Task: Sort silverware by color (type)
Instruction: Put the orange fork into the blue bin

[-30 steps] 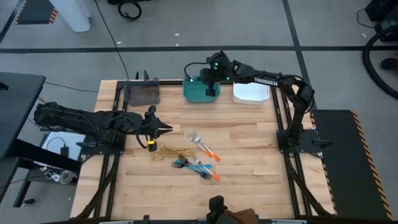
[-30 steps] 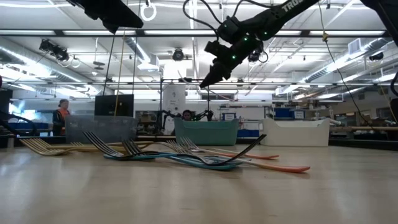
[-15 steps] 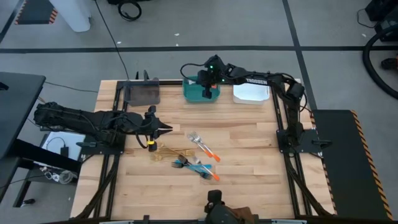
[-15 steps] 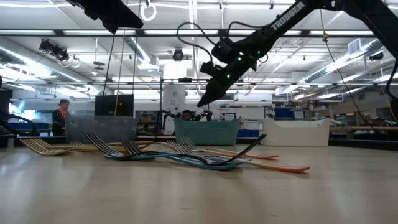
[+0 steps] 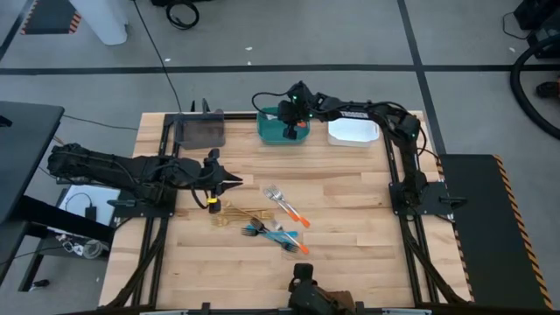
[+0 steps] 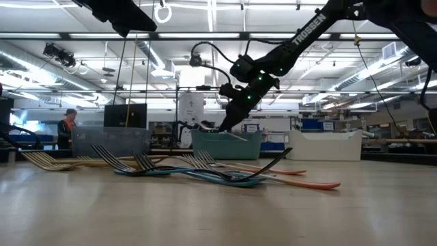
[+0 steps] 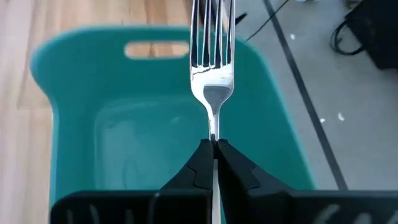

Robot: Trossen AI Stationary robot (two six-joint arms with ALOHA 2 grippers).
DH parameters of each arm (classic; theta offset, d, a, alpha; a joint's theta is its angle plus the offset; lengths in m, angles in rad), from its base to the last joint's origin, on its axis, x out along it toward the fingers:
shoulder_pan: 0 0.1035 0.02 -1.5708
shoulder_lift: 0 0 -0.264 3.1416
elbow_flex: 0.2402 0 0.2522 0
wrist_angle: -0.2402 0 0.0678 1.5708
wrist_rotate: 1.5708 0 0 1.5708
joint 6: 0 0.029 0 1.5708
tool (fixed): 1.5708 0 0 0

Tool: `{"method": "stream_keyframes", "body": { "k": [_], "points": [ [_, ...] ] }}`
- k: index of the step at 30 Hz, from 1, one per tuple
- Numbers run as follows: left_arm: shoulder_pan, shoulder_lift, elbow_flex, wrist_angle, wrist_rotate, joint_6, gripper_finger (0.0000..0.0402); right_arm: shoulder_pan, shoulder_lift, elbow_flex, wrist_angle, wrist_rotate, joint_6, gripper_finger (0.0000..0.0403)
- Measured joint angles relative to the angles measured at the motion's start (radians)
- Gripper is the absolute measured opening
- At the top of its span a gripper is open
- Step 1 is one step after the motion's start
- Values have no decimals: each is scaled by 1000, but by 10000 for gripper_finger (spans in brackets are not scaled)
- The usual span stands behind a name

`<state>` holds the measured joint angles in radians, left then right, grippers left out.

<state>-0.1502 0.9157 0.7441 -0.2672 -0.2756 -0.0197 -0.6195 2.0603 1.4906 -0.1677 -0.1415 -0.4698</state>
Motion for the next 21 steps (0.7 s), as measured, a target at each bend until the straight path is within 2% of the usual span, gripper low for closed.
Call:
{"method": "stream_keyframes", "body": {
  "k": [21],
  "points": [
    [-6,0,0,0,0,-3,50,-15,19,0,-27,2,15,16]
  ]
}}
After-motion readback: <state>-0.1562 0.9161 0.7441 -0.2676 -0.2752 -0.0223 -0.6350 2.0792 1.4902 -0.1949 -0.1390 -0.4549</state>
